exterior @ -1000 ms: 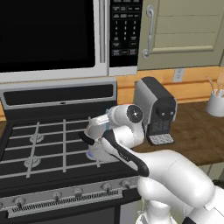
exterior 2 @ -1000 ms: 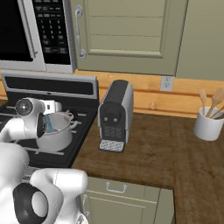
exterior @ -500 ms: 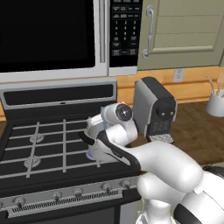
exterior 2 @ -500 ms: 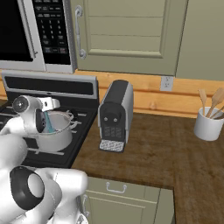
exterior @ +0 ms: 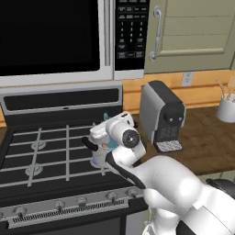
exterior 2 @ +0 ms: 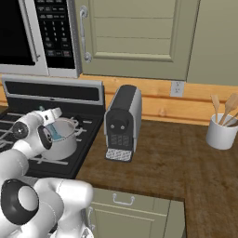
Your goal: Put the sweet potato and mushroom in the pot. Retrieve the spatula and lightly stir the vegetables in the pot.
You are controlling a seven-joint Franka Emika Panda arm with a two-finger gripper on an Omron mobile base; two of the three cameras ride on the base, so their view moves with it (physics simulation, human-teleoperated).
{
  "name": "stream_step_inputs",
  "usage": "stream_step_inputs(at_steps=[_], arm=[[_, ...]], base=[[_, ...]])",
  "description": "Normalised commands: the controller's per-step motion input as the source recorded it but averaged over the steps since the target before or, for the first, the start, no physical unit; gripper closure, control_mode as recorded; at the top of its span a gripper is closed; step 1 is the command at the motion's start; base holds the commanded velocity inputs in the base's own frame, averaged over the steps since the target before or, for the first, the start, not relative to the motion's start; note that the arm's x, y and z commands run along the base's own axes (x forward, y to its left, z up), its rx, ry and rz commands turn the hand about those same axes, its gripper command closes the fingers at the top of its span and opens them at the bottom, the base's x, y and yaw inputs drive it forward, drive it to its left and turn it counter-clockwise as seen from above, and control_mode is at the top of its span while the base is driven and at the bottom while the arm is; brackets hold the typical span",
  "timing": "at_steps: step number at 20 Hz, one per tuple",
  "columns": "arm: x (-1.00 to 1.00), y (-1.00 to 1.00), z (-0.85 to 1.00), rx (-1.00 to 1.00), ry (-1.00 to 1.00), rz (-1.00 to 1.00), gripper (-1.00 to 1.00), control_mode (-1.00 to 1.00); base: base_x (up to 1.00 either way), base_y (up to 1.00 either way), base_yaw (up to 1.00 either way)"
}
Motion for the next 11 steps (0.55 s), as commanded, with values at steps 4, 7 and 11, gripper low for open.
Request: stream_step_inputs(at_steps=[4,7,11], arm=[[-0.09,0.35,0.26,0.04,0.05,0.00,1.00,-1.00],[0.00,0.52,0.19,0.10,0.09,0.00,1.00,-1.00],[0.08,0.13,0.00,0.01,0.05,-0.01,1.00,-1.00]], base=[[0.00,0.00,0.00],[0.00,0.00,0.00],[0.00,0.00,0.00]])
